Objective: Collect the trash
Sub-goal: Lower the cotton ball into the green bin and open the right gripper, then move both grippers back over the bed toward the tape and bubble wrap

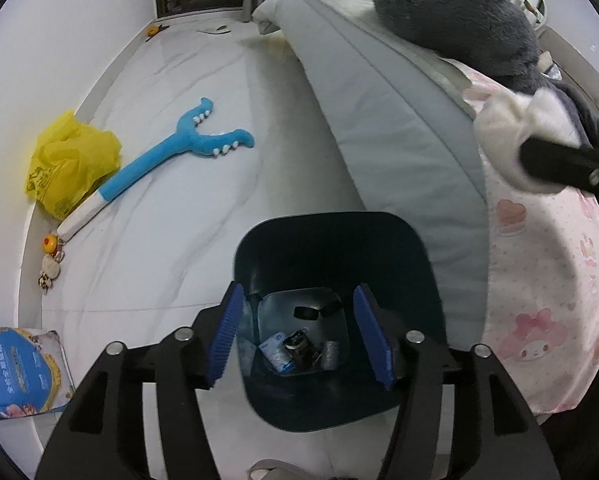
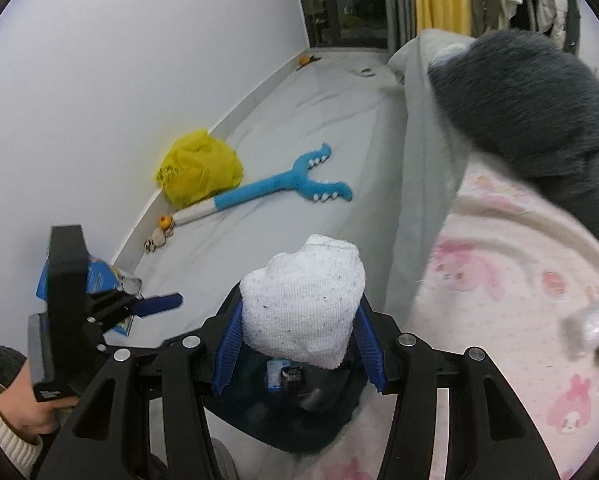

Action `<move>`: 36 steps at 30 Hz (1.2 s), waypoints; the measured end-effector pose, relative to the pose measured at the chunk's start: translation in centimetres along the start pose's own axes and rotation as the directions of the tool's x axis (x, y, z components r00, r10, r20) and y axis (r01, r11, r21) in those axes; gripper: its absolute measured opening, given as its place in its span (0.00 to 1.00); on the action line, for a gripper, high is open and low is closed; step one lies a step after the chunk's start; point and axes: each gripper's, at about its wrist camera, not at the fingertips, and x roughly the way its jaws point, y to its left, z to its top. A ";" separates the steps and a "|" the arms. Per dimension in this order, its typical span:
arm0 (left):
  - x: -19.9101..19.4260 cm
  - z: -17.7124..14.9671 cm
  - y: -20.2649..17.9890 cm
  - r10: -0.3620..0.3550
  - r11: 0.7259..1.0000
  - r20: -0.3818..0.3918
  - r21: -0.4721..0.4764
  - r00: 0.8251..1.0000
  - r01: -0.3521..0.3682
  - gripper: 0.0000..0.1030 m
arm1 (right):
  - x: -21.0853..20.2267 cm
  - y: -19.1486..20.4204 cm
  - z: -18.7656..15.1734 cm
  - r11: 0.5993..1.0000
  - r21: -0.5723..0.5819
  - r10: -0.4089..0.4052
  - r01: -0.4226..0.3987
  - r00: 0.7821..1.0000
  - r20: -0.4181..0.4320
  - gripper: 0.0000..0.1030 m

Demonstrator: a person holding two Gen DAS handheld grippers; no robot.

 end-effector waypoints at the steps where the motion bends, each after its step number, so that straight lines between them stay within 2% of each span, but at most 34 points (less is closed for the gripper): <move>1: -0.1 -0.1 0.3 0.003 1.000 0.002 -0.005 1.000 -0.003 0.64 | 0.5 0.2 -0.1 1.000 -0.001 0.004 -0.004 1.000 -0.012 0.51; 6: -0.7 -0.4 1.6 0.013 1.000 0.012 -0.027 1.000 -0.012 0.68 | 2.9 1.3 -0.4 1.000 -0.001 0.021 -0.021 0.998 -0.067 0.51; 14: -1.6 -0.6 2.6 -0.015 0.999 0.020 -0.044 1.000 0.016 0.70 | 6.1 2.9 -1.2 0.999 -0.023 0.025 -0.029 0.988 -0.151 0.51; 23: -3.4 -0.6 3.4 -0.009 0.998 0.061 -0.054 0.998 0.012 0.73 | 9.4 3.5 -2.9 0.999 -0.032 0.003 -0.013 0.963 -0.269 0.51; 27: -4.1 -0.4 3.5 -0.007 0.999 0.075 -0.050 0.997 0.011 0.73 | 10.2 3.7 -3.4 0.999 -0.034 -0.005 -0.006 0.954 -0.299 0.61; 29: -4.6 -0.3 3.6 -0.003 0.999 0.089 -0.047 0.996 0.008 0.73 | 10.5 3.7 -3.6 1.000 -0.031 -0.005 -0.005 0.952 -0.306 0.70; 32: -5.4 -0.1 3.7 0.002 0.999 0.115 -0.046 0.993 0.003 0.73 | 10.7 3.7 -3.7 1.000 -0.031 -0.008 -0.002 0.949 -0.315 0.77; 36: -6.4 0.4 3.8 0.005 0.999 0.152 -0.048 0.988 0.003 0.73 | 10.8 3.8 -3.8 0.999 -0.046 -0.024 0.009 0.946 -0.322 0.78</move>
